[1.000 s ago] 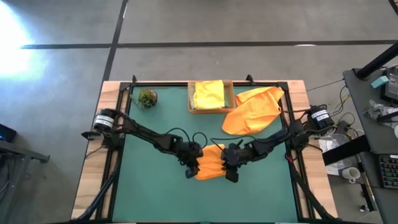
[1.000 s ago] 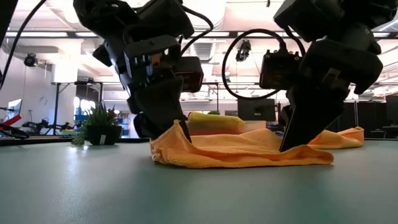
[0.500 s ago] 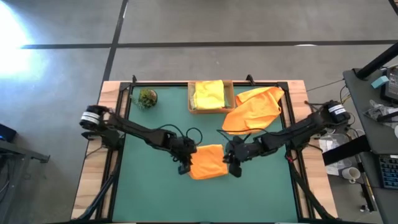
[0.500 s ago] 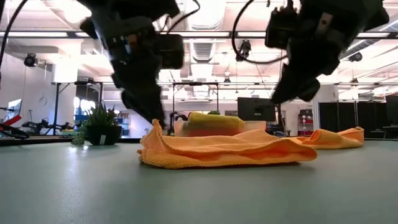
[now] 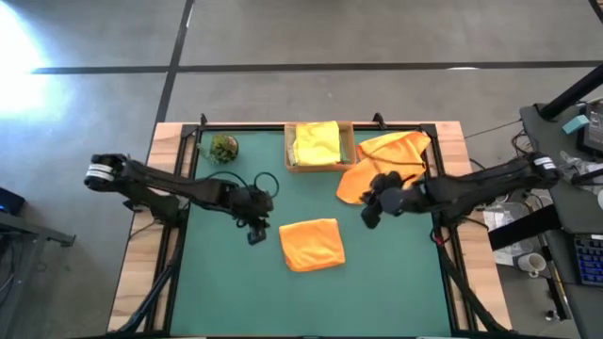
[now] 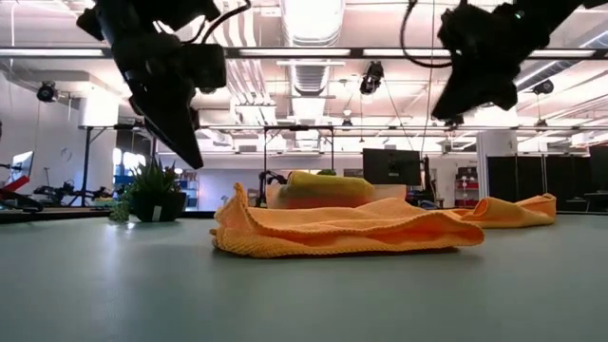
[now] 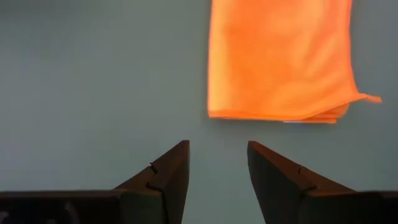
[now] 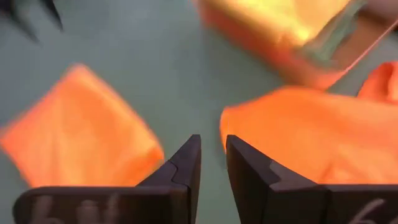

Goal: Fold microfiber towels
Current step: Stack the bottom orange microfiber towel on top of the yellow microfiber towel in the orange bin

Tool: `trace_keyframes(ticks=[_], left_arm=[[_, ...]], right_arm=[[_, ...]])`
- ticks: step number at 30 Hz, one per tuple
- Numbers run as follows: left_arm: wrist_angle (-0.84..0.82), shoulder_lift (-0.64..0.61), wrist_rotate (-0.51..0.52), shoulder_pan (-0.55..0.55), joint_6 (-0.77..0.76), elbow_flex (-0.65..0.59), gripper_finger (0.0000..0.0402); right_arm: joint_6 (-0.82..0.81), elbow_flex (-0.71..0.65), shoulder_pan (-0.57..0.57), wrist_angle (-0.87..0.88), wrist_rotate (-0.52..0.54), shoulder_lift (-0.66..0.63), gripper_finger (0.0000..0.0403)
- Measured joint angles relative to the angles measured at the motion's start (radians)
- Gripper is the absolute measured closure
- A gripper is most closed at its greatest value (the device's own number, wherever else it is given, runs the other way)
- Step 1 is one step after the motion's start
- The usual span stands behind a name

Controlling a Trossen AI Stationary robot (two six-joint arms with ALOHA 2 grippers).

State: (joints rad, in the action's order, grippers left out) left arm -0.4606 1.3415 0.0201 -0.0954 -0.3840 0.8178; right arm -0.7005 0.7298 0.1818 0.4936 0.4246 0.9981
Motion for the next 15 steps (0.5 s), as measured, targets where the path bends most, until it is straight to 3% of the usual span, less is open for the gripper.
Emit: trace_keyframes(ticks=[9,15], left_arm=[[0.057,-0.093,-0.018,0.066,0.002,-0.104,0.0255],[0.065,-0.082,-0.04,0.1,0.021,-0.104,0.0255]], right_arm=[[-0.01,-0.001,-0.09,-0.002,0.067,-0.119,0.0328],[-0.057,-0.003,-0.123,0.004,0.035,-0.089,0.0273]])
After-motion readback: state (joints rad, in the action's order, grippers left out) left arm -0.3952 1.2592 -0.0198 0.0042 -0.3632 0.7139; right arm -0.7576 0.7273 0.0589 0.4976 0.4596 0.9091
